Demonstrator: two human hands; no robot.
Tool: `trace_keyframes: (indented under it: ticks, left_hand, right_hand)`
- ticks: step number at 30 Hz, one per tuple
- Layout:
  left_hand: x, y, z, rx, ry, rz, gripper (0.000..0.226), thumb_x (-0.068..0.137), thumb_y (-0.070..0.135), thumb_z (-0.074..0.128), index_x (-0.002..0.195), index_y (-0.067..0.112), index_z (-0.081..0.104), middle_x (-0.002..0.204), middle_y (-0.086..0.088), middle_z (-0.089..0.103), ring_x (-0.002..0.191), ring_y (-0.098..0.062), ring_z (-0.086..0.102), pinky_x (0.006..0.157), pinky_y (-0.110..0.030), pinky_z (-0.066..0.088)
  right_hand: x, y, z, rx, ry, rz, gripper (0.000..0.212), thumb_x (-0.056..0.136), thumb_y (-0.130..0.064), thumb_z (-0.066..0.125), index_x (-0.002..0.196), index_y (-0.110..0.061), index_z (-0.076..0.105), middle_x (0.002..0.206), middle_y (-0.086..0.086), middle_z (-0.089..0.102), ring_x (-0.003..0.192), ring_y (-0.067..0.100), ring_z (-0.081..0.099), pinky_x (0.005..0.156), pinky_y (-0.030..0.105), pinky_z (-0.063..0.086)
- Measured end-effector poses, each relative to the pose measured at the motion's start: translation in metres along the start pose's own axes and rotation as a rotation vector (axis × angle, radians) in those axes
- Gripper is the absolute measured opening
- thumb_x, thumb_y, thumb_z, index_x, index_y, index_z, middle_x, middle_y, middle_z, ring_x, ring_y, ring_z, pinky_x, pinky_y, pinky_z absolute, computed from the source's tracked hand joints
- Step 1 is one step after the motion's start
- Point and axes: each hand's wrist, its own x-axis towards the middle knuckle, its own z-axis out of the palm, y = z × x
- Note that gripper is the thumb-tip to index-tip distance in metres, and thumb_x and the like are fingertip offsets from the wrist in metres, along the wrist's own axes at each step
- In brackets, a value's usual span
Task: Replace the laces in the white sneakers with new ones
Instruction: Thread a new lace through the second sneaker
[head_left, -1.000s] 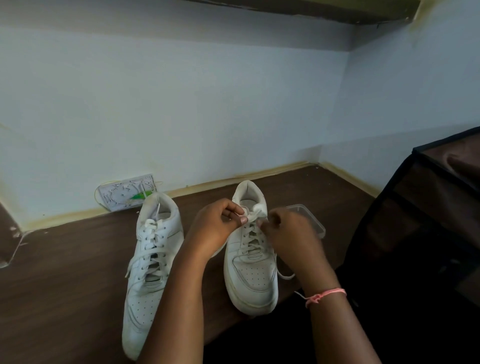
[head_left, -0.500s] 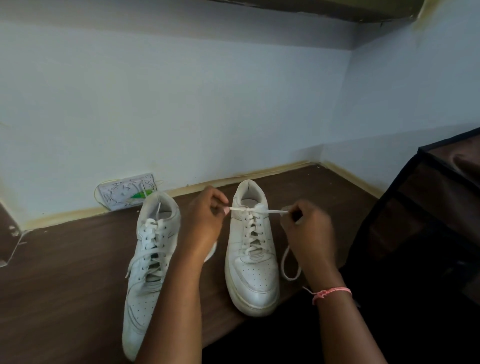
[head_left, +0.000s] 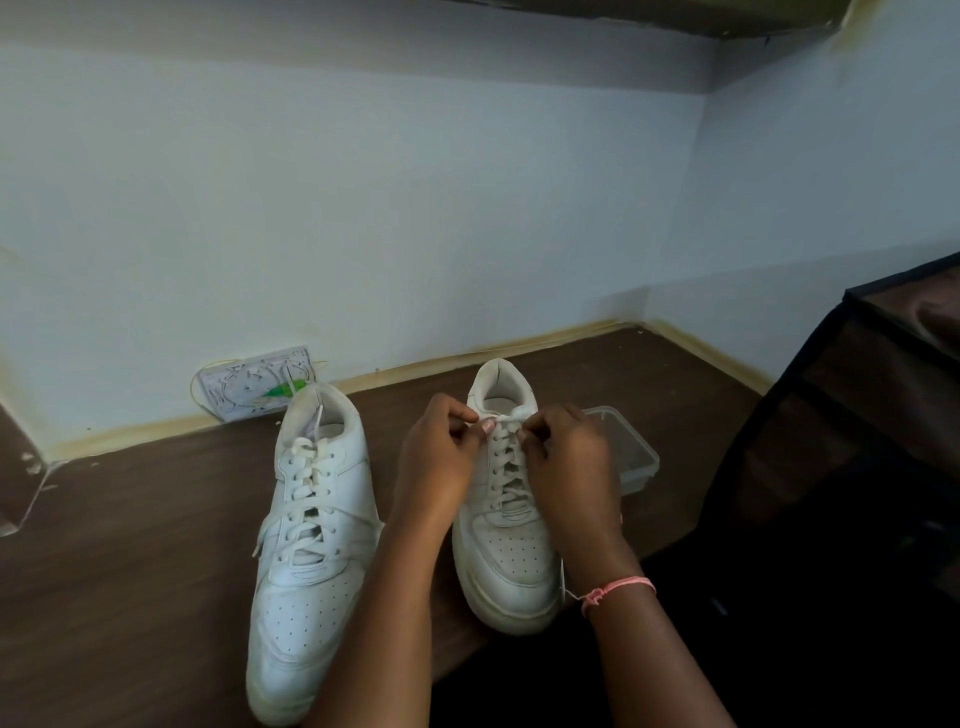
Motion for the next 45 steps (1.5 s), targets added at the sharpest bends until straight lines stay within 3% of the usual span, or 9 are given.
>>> trace_keyframes:
  ticks: [3,11,18,22,27,32,37,40,45]
  left_hand:
    - [0.001,0.000,0.000,-0.054,0.055,0.026,0.016,0.089,0.026,0.069,0.080,0.019,0.059,0.077,0.010,0.065,0.069,0.006,0.055,0.059,-0.013,0.042]
    - [-0.002,-0.006,-0.001,0.130,0.169,0.054,0.015,0.090,0.030,0.066,0.079,0.025,0.058,0.078,0.013,0.062,0.070,-0.003,0.057,0.060,-0.029,0.047]
    - [0.002,-0.010,-0.037,0.080,-0.375,-0.140,0.013,0.093,0.017,0.065,0.085,0.025,0.058,0.065,0.006,0.068,0.058,-0.003,0.056,0.068,-0.027,0.041]
    - [-0.002,0.018,-0.062,0.010,-0.315,-0.101,0.012,0.094,0.013,0.063,0.099,0.021,0.056,0.072,0.002,0.073,0.056,-0.006,0.056,0.065,-0.028,0.045]
    - [-0.014,0.063,-0.075,-0.439,-0.373,-0.048,0.016,0.095,0.011,0.061,0.109,0.017,0.066,0.093,-0.004,0.075,0.063,-0.006,0.051,0.060,-0.017,0.043]
    - [-0.019,0.080,-0.058,-0.599,-0.433,-0.022,0.025,0.097,0.008,0.054,0.110,0.017,0.073,0.109,-0.001,0.074,0.088,-0.008,0.064,0.081,-0.023,0.050]
    - [-0.016,0.079,-0.058,-0.506,-0.387,0.061,0.035,0.098,0.005,0.050,0.116,0.025,0.072,0.113,0.003,0.073,0.080,-0.012,0.056,0.076,-0.019,0.044]
    - [-0.012,0.069,-0.057,-0.240,-0.295,0.082,0.045,0.093,0.003,0.051,0.112,0.037,0.072,0.108,0.017,0.072,0.098,-0.021,0.068,0.085,-0.030,0.056]
    - [-0.022,0.064,-0.039,-0.167,-0.628,-0.009,0.050,0.084,0.016,0.073,0.128,0.033,0.058,0.114,0.013,0.068,0.098,-0.003,0.066,0.085,-0.019,0.052]
  right_hand:
    - [0.002,0.001,0.003,-0.019,0.019,-0.023,0.008,0.087,-0.012,0.065,0.084,-0.019,0.062,0.088,-0.007,0.061,0.085,0.013,0.052,0.073,0.035,0.049]
    - [0.010,0.017,0.002,-0.223,0.123,-0.038,0.014,0.085,-0.007,0.063,0.079,-0.020,0.061,0.075,-0.001,0.065,0.081,0.026,0.056,0.072,0.038,0.042]
    - [0.015,0.019,-0.050,0.045,-0.434,0.293,0.012,0.089,-0.020,0.068,0.095,-0.019,0.058,0.085,-0.003,0.062,0.078,0.013,0.061,0.074,0.037,0.054]
    - [0.018,0.012,-0.090,0.008,-0.497,0.363,0.015,0.086,-0.012,0.071,0.090,-0.022,0.060,0.082,-0.001,0.066,0.070,0.011,0.064,0.062,0.029,0.052]
    - [0.017,-0.034,-0.097,0.628,-0.486,0.350,0.031,0.081,-0.006,0.075,0.107,-0.016,0.063,0.090,0.008,0.070,0.061,0.009,0.065,0.053,0.022,0.048]
    - [0.005,-0.065,-0.069,0.763,-0.529,0.353,0.022,0.083,-0.015,0.075,0.103,-0.011,0.067,0.088,0.013,0.070,0.069,0.014,0.062,0.055,0.026,0.046]
    - [0.007,-0.058,-0.065,0.919,-0.547,0.459,0.006,0.088,-0.011,0.069,0.091,-0.007,0.066,0.080,0.008,0.068,0.058,0.010,0.053,0.051,0.024,0.039]
    - [0.011,-0.051,-0.076,0.835,-0.480,0.394,0.008,0.089,-0.008,0.067,0.092,-0.001,0.066,0.077,0.008,0.071,0.058,0.009,0.055,0.052,0.022,0.043]
    - [0.018,-0.047,-0.080,0.866,-0.342,0.417,0.009,0.094,-0.007,0.061,0.102,-0.004,0.061,0.082,0.011,0.074,0.068,0.015,0.067,0.062,0.026,0.055]
